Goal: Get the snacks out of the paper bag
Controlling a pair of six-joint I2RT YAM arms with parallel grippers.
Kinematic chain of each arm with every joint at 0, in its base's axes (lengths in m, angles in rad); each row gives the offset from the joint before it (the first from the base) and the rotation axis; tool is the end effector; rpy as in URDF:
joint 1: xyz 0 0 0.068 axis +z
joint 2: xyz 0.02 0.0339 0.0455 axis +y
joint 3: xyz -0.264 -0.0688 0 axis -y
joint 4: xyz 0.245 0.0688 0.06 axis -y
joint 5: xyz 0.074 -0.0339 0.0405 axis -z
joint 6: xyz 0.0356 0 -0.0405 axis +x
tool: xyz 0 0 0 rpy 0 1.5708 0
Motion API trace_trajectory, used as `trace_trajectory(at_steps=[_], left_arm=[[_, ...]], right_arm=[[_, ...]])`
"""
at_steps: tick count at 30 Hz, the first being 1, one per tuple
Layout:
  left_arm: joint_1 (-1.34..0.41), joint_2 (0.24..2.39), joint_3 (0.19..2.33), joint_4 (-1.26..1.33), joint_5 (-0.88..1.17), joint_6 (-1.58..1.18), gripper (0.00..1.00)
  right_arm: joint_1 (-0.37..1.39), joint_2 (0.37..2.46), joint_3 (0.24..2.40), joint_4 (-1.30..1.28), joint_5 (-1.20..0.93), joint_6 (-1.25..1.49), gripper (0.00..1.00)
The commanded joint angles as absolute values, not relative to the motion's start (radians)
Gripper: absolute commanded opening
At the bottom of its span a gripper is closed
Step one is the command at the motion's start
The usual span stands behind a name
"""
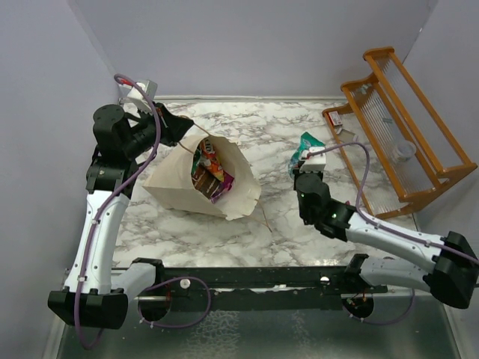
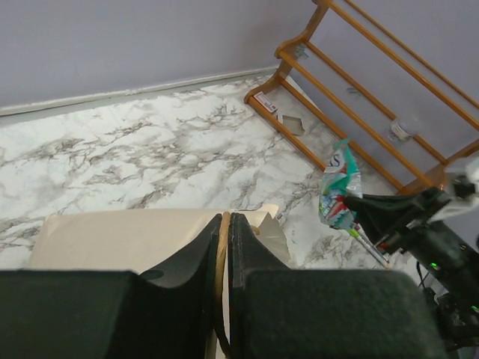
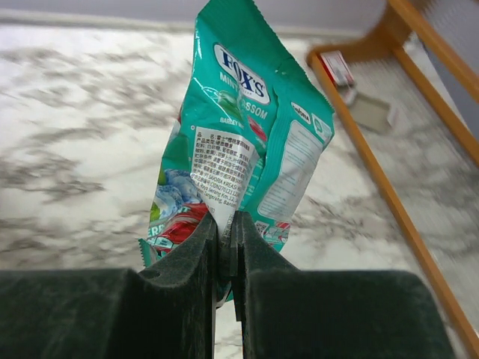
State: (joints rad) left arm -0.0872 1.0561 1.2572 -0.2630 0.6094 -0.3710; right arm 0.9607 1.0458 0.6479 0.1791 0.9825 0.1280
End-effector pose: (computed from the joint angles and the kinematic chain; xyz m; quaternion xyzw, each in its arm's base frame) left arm 0.2185 -0.0396 0.4446 0.1051 0.7172 -0.3613 0.5866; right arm 0.1551 0.1702 0.2820 -0.0082 0.7484 -0.0291 0.6625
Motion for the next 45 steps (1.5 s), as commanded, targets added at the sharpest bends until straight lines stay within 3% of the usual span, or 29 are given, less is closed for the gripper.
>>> trace_trajectory(at_steps=[1, 7, 12, 15, 17, 21, 26, 31, 39, 41, 45], left_arm=[[-0.091, 1.025, 1.271, -0.242, 0.604, -0.363, 0.06], [-0.092, 0.999, 1.258, -0.253, 0.624, -0.345, 0.06], [-0.098, 0.997, 1.233, -0.238, 0.657, -0.348, 0.06], [-0.107, 0.991, 1.213, -0.220, 0.677, -0.347, 0.06], [-0.107, 0.994, 1.206, -0.218, 0.693, -0.349, 0.06], [-0.112, 0.988, 1.186, -0.210, 0.718, -0.337, 0.06], [-0.117, 0.984, 1.177, -0.213, 0.755, -0.301, 0.12], [-0.120, 0.981, 1.171, -0.209, 0.747, -0.286, 0.13], [-0.121, 0.978, 1.181, -0.212, 0.698, -0.286, 0.08], [-0.121, 0.977, 1.181, -0.214, 0.682, -0.294, 0.08], [-0.121, 0.974, 1.177, -0.211, 0.673, -0.301, 0.07]], right_arm=[[0.783, 1.180, 0.727, -0.076, 0.966, 0.380, 0.01], [0.639, 1.504, 0.911, -0.421, 1.062, 0.535, 0.01], [0.611, 1.688, 1.023, -0.527, 1.083, 0.580, 0.02], [0.611, 1.718, 1.054, -0.489, 0.974, 0.532, 0.03], [0.611, 1.688, 1.030, -0.409, 0.865, 0.479, 0.17], [0.611, 1.566, 0.947, -0.232, 0.645, 0.396, 0.59], [0.611, 1.412, 0.928, -0.218, 0.519, 0.377, 0.78], [0.611, 1.193, 0.854, -0.098, 0.203, 0.334, 0.79], [0.615, 0.984, 0.600, 0.422, -0.506, 0.344, 0.78], [0.639, 1.005, 0.592, 0.498, -0.585, 0.345, 0.78], [0.764, 1.094, 0.661, 0.492, -0.515, 0.236, 0.77]])
